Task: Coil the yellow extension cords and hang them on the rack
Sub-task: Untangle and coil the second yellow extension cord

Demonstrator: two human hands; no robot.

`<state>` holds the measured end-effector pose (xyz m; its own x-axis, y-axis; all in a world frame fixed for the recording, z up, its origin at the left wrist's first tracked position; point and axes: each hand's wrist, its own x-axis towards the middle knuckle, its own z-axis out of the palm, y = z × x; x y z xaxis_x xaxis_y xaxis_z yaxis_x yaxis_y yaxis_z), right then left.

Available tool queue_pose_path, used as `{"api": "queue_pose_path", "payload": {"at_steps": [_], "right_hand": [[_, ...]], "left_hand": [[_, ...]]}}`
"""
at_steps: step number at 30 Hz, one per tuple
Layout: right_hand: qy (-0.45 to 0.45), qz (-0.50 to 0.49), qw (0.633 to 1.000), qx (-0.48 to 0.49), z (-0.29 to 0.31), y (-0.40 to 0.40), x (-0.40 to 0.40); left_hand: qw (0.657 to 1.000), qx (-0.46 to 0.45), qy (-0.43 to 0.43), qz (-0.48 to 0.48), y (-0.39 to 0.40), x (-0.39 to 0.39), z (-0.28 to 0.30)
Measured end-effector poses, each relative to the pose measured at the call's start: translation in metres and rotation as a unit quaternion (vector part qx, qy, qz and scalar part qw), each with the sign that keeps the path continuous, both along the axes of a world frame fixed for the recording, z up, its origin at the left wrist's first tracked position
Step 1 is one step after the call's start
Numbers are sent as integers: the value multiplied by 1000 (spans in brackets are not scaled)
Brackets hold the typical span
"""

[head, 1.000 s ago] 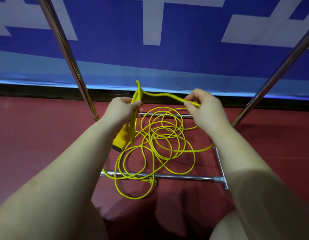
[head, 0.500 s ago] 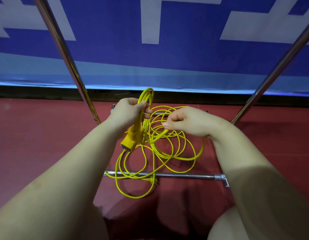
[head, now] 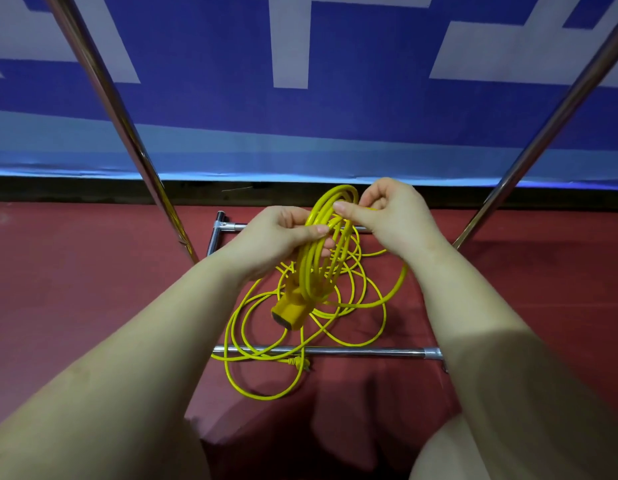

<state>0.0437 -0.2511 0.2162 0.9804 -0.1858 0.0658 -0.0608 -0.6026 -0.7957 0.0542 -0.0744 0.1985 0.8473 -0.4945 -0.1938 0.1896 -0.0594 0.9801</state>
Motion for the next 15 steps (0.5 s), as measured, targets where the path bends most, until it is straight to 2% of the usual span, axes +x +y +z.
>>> {"api": "queue_pose_path", "payload": {"at_steps": [2, 4, 6, 9, 11, 15], "right_hand": [[49, 3, 997, -59, -2, -5, 0], [80, 21, 995, -48, -5, -8, 1], [40, -2, 999, 29, -4, -9, 1], [-78, -57, 989, 113, 0, -8, 1], [-112, -56, 987, 98, 2, -9, 2], [-104, -11, 994, 18, -1, -13, 9]], "left_hand": [[999, -14, 1, 46, 1, 3, 2], [995, -34, 5, 92, 6, 7, 4], [994, -44, 9, 100, 11, 9, 6], [997, -38, 19, 59, 11, 5, 6], [998, -33, 34, 35, 10, 2, 5], [996, -60, 70, 8, 11, 1, 2]]}}
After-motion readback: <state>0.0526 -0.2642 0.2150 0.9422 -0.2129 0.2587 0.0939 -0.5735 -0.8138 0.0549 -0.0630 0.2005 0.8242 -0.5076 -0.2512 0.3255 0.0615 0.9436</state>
